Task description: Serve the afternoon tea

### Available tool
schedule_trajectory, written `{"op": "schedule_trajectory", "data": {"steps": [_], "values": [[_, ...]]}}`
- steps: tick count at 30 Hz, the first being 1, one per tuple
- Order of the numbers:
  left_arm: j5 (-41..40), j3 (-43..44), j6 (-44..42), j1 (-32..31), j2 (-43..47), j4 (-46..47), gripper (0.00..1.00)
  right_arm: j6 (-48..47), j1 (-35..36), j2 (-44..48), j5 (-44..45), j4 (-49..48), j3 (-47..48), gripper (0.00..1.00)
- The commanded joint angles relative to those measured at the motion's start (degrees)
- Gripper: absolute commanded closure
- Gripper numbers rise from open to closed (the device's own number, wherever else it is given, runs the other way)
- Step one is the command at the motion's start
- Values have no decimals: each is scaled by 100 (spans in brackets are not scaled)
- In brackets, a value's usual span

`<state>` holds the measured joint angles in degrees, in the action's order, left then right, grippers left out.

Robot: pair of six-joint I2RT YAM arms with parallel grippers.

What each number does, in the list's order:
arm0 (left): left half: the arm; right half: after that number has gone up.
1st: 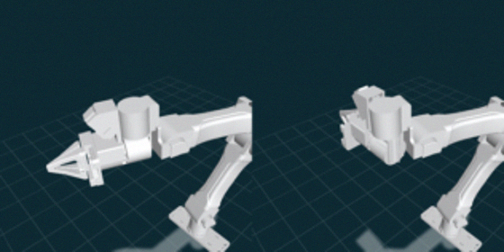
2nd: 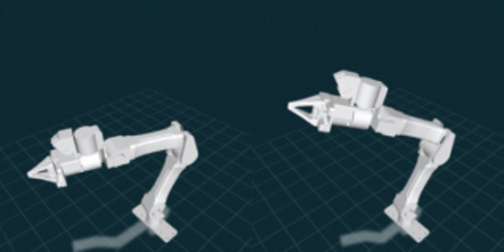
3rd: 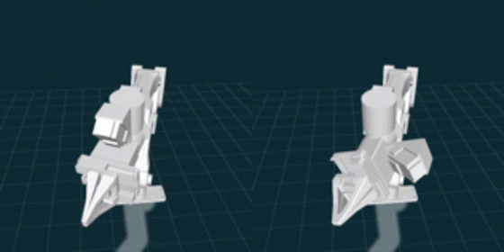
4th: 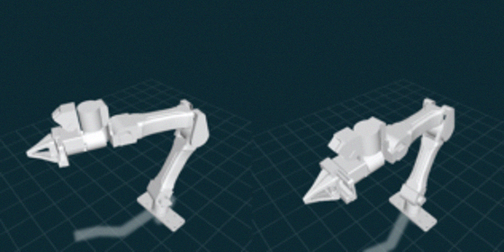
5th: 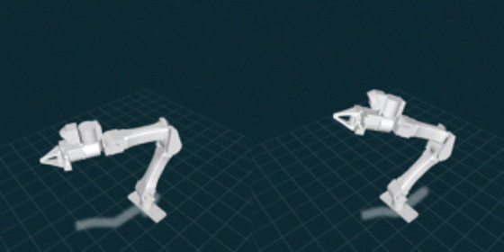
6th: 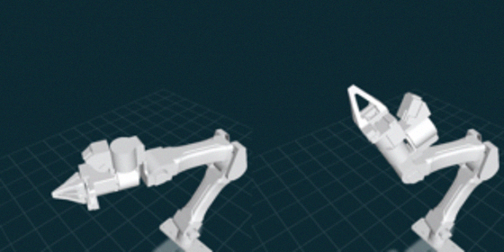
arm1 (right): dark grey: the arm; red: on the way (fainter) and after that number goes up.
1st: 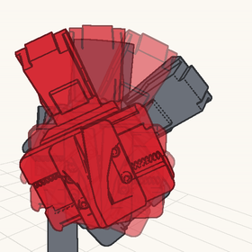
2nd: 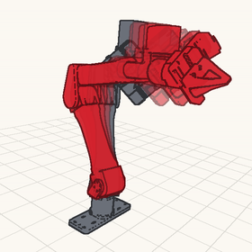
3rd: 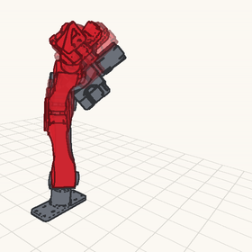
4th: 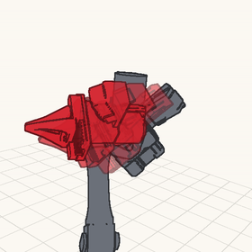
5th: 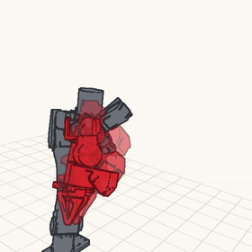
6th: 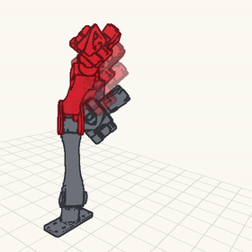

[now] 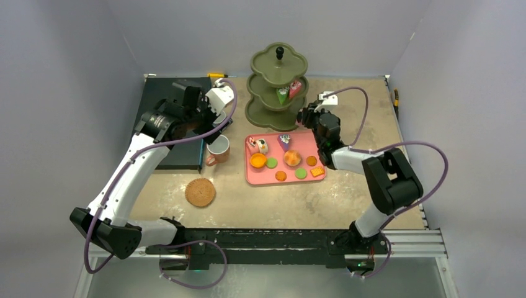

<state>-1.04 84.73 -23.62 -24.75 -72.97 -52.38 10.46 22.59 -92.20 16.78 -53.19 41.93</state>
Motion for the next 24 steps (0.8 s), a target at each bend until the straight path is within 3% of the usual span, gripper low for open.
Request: {"op": "schedule_trajectory", "data": {"steps": [1,19,24], "values": [[17,140,-66,31,-36,96,6,106,9,-423,-144,-918,590,73],[-19,106,-97,31,-130,121,6,192,-6,-1943,253,-1392,1545,71],[-12,101,-93,32,-130,116,6,133,-6,-2033,297,-1479,1520,63]]}}
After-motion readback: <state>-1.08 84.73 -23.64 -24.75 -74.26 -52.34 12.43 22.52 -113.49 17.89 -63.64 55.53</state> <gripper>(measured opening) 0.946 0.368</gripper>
